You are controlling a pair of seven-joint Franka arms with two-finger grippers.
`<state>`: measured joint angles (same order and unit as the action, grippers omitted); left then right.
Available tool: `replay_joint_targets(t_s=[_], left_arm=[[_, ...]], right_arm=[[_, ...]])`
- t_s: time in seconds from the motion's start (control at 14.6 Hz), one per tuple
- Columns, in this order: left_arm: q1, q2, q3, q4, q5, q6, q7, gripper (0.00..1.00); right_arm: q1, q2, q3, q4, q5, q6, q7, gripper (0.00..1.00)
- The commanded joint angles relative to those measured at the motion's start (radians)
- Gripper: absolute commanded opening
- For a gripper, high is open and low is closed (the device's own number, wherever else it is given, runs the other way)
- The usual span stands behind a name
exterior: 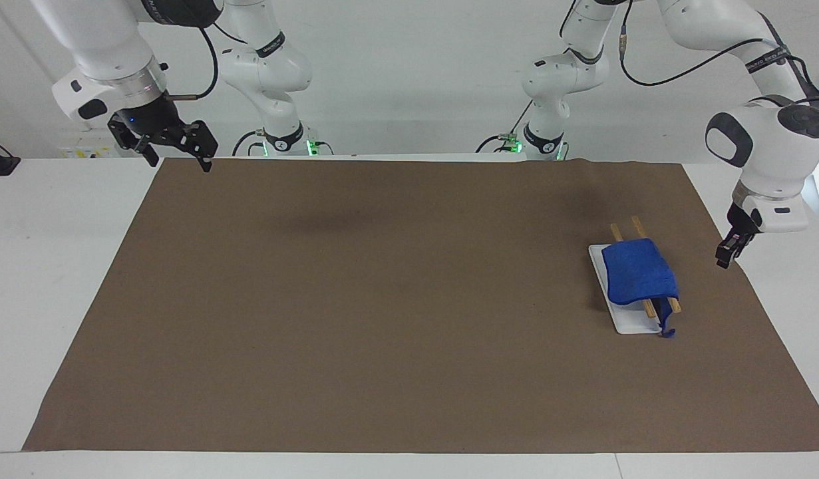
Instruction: Right arm passes towel to left arm to hang
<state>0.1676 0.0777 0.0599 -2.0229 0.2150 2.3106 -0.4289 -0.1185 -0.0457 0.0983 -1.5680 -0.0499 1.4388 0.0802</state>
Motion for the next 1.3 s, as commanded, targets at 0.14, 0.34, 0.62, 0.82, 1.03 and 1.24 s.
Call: replay_joint_targets(t_s=[0.14, 0.34, 0.62, 0.82, 1.03, 1.24], left_arm=[[0.003, -0.027, -0.006, -0.022, 0.02, 0.013, -0.002, 1.0], [-0.002, -0.036, -0.009, -0.013, 0.018, -0.058, 0.007, 1.0], [-0.029, -0.179, -0.023, 0.015, -0.008, -0.384, 0.121, 1.0], [-0.095, -0.211, -0.023, 0.183, -0.066, -0.688, 0.28, 1.0], [-0.17, -0.124, -0.025, 0.47, -0.153, -0.971, 0.288, 1.0], [-0.221, -0.035, -0.04, 0.644, -0.218, -1.088, 0.311, 1.0]], right_arm=[[-0.007, -0.026, 0.0, -0.034, 0.016, 0.026, -0.019, 1.0], [-0.007, -0.026, 0.0, -0.034, 0.016, 0.025, -0.019, 1.0], [-0.007, -0.026, 0.0, -0.034, 0.016, 0.026, -0.019, 1.0], [-0.007, -0.026, 0.0, -0.034, 0.016, 0.025, -0.019, 1.0], [-0.007, -0.028, 0.0, -0.034, 0.016, 0.025, -0.019, 1.0], [-0.007, -0.026, 0.0, -0.034, 0.016, 0.025, -0.019, 1.0]])
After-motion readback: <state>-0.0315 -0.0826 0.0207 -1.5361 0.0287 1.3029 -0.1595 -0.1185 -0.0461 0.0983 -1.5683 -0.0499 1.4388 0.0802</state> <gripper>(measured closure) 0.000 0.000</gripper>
